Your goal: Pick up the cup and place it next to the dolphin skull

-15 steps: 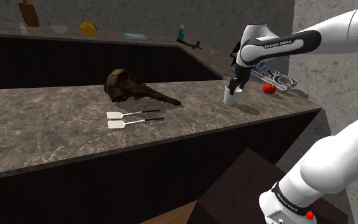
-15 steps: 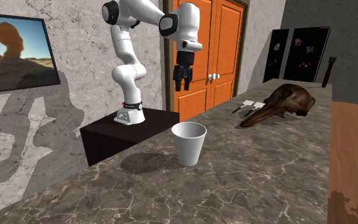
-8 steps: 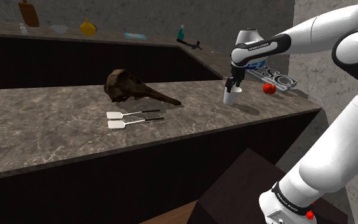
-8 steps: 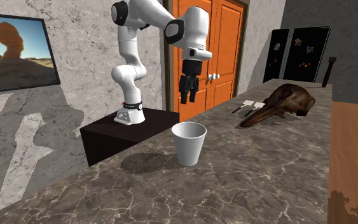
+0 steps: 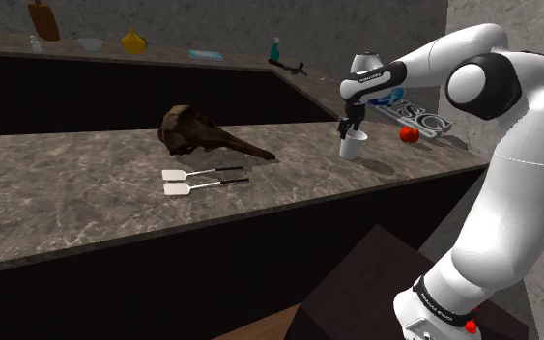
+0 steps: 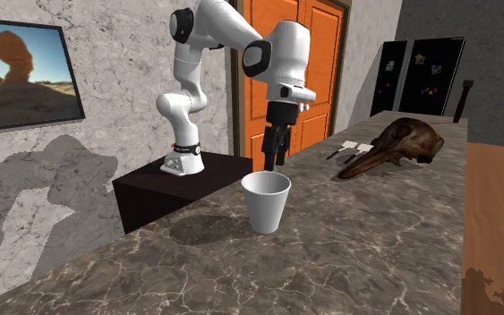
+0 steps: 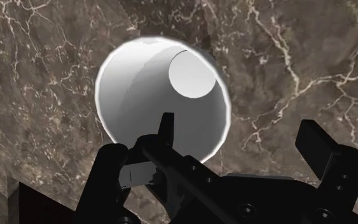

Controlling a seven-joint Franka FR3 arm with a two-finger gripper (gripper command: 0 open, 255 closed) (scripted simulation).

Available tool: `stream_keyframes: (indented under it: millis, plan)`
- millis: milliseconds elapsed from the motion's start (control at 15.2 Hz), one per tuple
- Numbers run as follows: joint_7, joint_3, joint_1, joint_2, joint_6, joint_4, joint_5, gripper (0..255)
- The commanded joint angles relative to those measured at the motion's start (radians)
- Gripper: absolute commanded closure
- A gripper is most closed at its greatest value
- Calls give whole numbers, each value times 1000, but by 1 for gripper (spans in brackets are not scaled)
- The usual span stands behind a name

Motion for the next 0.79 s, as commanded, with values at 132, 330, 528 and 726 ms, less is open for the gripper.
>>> stream_keyframes:
  millis: [132,330,528,726]
  plan:
    - [-11,1,-13,39,36,5,11,0]
    - [-15,2,-21,64,75,-8,17,0]
    - [-15,2,-21,64,75,-8,17,0]
    - [-15,2,-21,64,75,-8,17,0]
